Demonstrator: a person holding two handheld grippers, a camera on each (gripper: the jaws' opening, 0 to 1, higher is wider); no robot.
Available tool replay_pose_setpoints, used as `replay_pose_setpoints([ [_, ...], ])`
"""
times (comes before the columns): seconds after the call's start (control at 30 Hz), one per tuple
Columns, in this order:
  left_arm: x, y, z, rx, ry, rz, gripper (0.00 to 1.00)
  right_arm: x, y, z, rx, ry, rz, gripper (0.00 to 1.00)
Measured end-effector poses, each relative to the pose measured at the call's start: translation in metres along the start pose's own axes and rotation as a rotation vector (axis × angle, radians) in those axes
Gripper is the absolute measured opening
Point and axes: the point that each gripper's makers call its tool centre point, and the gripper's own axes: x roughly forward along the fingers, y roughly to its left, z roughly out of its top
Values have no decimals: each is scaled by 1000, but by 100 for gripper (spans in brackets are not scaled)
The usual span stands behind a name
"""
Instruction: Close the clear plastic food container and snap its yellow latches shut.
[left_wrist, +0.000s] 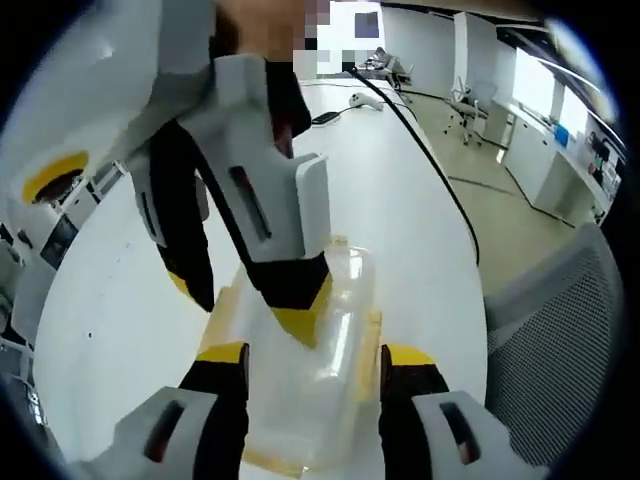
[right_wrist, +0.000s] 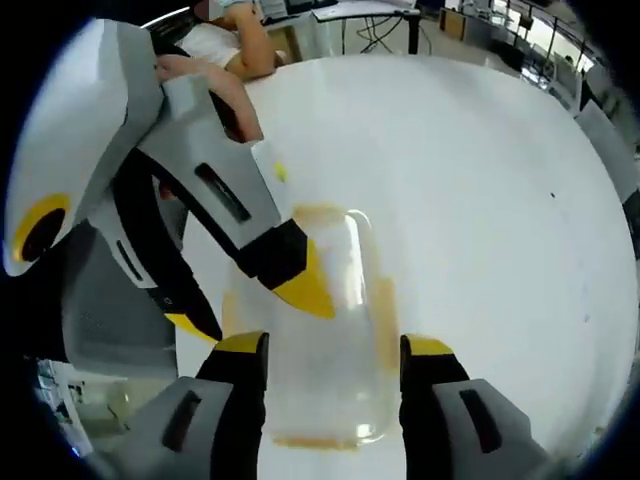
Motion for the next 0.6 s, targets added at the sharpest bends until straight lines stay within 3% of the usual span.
replay_pose_setpoints([
  [0.13,1,0,-1,28,-7,8,47,1,1,2,-72,30,12,50],
  [0.4,3,0,-3,69,-20,47,46,4,0,1,-71,124,33,48],
  [0.6,4,1,-2,62,-22,48,45,4,1,0,-69,141,50,47],
])
